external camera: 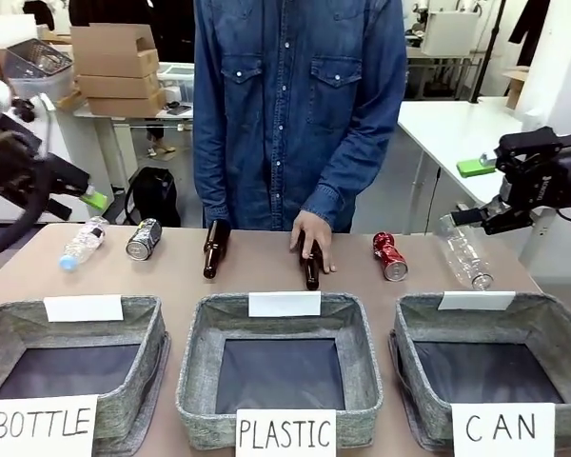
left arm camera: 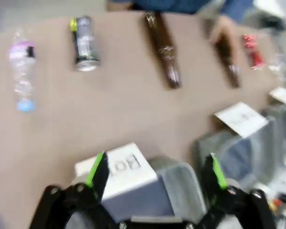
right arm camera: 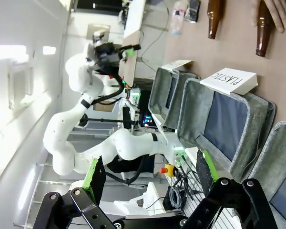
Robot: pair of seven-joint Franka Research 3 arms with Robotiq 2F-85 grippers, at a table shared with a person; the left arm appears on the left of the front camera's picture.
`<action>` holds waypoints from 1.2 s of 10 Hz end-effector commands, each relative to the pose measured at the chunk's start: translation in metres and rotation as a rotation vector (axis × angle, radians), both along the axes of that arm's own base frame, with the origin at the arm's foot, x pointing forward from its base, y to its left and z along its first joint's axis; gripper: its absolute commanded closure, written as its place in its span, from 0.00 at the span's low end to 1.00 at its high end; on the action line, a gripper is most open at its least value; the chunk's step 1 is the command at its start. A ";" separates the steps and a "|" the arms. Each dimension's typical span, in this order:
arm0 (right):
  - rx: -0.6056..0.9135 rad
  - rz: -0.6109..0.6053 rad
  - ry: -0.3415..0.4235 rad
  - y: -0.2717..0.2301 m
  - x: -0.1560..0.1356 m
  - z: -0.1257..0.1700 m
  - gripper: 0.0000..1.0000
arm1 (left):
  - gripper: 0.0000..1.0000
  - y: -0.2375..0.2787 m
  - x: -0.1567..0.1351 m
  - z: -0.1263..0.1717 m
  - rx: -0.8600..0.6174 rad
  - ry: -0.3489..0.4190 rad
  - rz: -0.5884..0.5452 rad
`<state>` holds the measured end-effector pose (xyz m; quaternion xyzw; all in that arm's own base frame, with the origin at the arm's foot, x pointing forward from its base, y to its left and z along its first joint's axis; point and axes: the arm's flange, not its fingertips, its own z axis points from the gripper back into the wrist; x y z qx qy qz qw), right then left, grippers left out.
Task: Sort the can waste into the basket.
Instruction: Pick up the can waste from the table and place it in the right Fabric basket.
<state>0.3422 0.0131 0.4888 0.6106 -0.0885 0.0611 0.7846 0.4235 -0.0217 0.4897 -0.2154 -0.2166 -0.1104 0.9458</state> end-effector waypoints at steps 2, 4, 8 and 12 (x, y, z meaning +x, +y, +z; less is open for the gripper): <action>0.027 0.002 -0.034 0.003 0.004 0.002 0.00 | 0.00 0.018 -0.024 0.008 -0.102 -0.020 -0.086; 0.027 0.002 -0.034 0.003 0.004 0.002 0.00 | 0.00 0.000 0.002 -0.002 -0.033 0.000 -0.021; 0.027 0.002 -0.034 0.003 0.004 0.002 0.00 | 0.00 0.001 0.081 -0.023 -0.081 0.116 -0.053; 0.027 0.002 -0.034 0.003 0.004 0.002 0.00 | 0.00 -0.011 0.169 -0.069 -0.076 0.225 -0.053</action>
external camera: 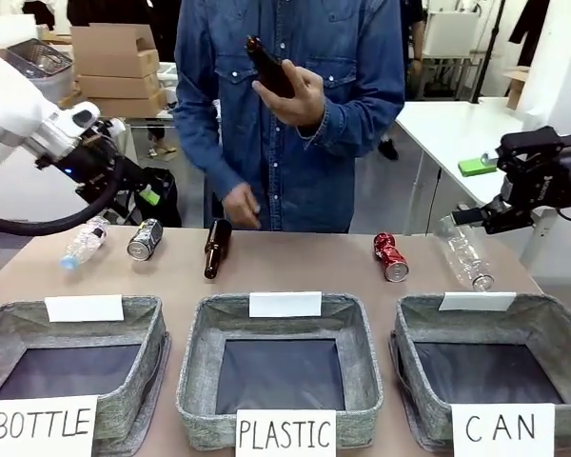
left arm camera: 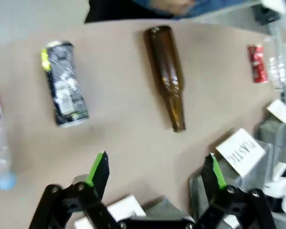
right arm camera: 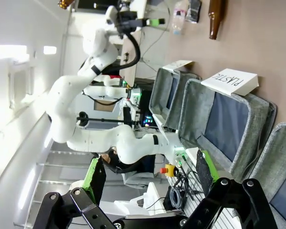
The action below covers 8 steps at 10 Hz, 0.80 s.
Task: Sort the can waste into the basket.
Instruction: Pick up the can waste from the table and place it in the right Fabric basket.
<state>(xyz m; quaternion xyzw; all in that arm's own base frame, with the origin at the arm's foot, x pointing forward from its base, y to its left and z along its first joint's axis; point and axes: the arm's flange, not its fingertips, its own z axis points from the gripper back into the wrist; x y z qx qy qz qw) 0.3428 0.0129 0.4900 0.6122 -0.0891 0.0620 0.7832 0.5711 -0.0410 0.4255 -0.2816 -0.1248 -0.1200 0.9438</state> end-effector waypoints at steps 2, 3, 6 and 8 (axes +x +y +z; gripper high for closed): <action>0.023 0.001 -0.032 0.003 0.003 0.001 0.00 | 0.00 0.024 0.032 -0.018 0.043 0.067 0.064; 0.023 0.001 -0.032 0.003 0.003 0.001 0.00 | 0.00 0.029 0.038 -0.031 0.044 0.084 0.088; 0.023 0.001 -0.032 0.003 0.003 0.001 0.00 | 0.00 0.032 0.064 -0.073 0.081 0.118 0.151; 0.023 0.001 -0.032 0.003 0.003 0.001 0.00 | 0.00 0.038 0.057 -0.063 -0.013 0.148 0.071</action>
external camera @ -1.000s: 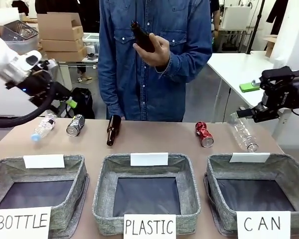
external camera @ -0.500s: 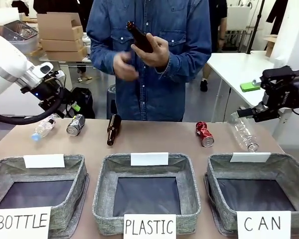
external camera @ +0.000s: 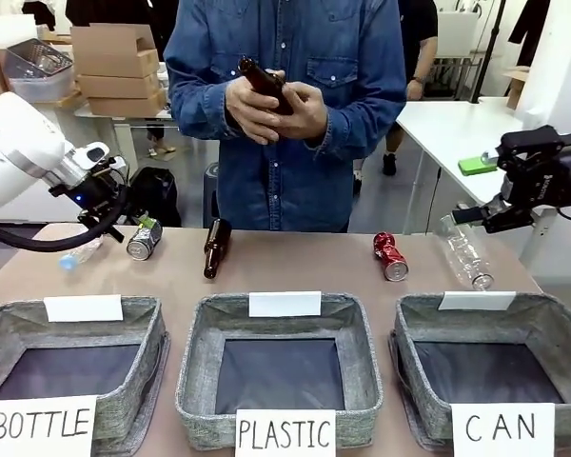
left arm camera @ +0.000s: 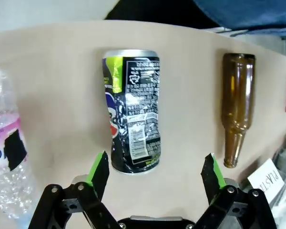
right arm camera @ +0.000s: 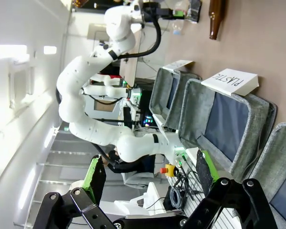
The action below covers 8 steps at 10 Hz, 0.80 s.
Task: Sort the can waste into the basket.
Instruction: Pick up the can waste from the table and place it in the right Fabric basket.
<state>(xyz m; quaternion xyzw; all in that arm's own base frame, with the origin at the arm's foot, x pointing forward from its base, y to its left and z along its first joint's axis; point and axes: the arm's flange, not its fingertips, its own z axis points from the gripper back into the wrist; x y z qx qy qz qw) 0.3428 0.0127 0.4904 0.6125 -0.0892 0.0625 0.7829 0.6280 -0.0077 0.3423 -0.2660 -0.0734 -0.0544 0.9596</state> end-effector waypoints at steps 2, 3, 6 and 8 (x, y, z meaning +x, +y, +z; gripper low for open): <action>0.022 0.000 -0.031 0.003 0.003 0.000 0.00 | 0.00 0.023 -0.054 0.076 -0.241 0.025 -0.212; 0.022 0.000 -0.031 0.003 0.003 0.000 0.00 | 0.00 0.040 -0.097 0.105 -0.295 0.002 -0.322; 0.022 0.000 -0.031 0.003 0.003 0.000 0.00 | 0.00 0.134 -0.209 0.144 -0.324 -0.145 -0.167; 0.022 0.000 -0.031 0.003 0.003 0.000 0.00 | 0.00 0.220 -0.251 0.151 -0.512 -0.191 -0.137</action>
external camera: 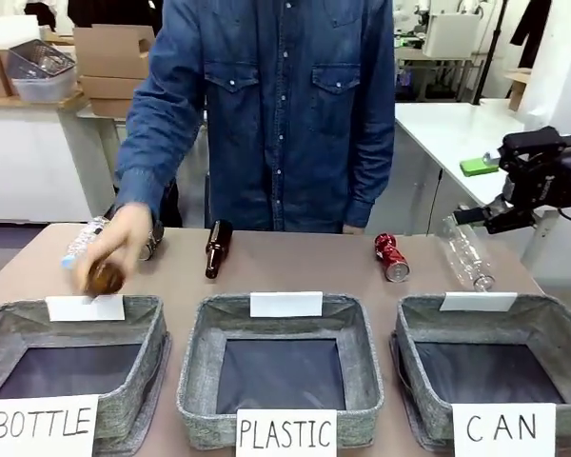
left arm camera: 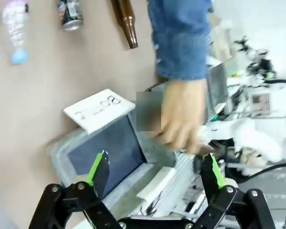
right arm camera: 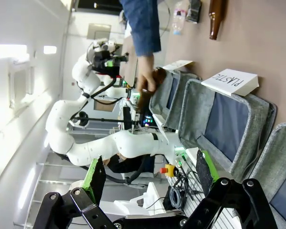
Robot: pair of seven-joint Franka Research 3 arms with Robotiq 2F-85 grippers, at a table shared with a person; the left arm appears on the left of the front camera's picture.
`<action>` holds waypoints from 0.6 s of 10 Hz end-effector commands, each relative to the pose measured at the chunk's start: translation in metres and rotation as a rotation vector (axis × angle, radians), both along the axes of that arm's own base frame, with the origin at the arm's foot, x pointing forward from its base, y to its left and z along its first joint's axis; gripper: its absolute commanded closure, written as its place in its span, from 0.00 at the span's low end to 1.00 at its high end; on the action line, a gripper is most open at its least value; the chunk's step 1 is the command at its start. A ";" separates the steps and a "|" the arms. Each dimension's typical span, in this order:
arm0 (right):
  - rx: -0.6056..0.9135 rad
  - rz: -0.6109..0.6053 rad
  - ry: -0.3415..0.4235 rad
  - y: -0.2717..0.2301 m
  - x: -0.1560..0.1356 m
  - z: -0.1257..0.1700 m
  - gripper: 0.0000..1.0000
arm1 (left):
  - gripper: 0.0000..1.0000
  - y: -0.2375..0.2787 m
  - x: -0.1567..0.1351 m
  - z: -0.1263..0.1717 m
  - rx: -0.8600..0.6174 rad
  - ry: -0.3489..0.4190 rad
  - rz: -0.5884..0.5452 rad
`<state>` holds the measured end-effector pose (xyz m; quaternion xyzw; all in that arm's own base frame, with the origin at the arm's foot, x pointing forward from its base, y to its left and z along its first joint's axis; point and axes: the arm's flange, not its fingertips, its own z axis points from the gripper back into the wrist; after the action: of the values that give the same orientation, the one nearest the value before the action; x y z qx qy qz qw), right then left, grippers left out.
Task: Sort the can waste into the basket.
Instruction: Pick up the can waste from the table and place it in the right Fabric basket.
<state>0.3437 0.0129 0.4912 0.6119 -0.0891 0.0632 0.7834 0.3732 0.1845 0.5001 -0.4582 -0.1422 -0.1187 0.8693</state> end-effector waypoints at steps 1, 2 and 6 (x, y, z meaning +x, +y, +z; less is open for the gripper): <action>0.024 -0.001 -0.030 0.003 0.002 -0.001 0.00 | 0.00 0.056 -0.006 -0.009 -0.190 -0.062 0.010; 0.024 -0.001 -0.030 0.003 0.002 -0.001 0.00 | 0.00 0.062 -0.007 -0.011 -0.243 -0.054 0.072; 0.024 -0.001 -0.030 0.003 0.002 -0.001 0.00 | 0.00 0.070 -0.015 -0.010 -0.169 -0.015 0.017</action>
<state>0.3438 0.0131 0.4911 0.6117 -0.0886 0.0633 0.7835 0.3507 0.2437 0.4869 -0.5158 -0.1709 -0.0917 0.8345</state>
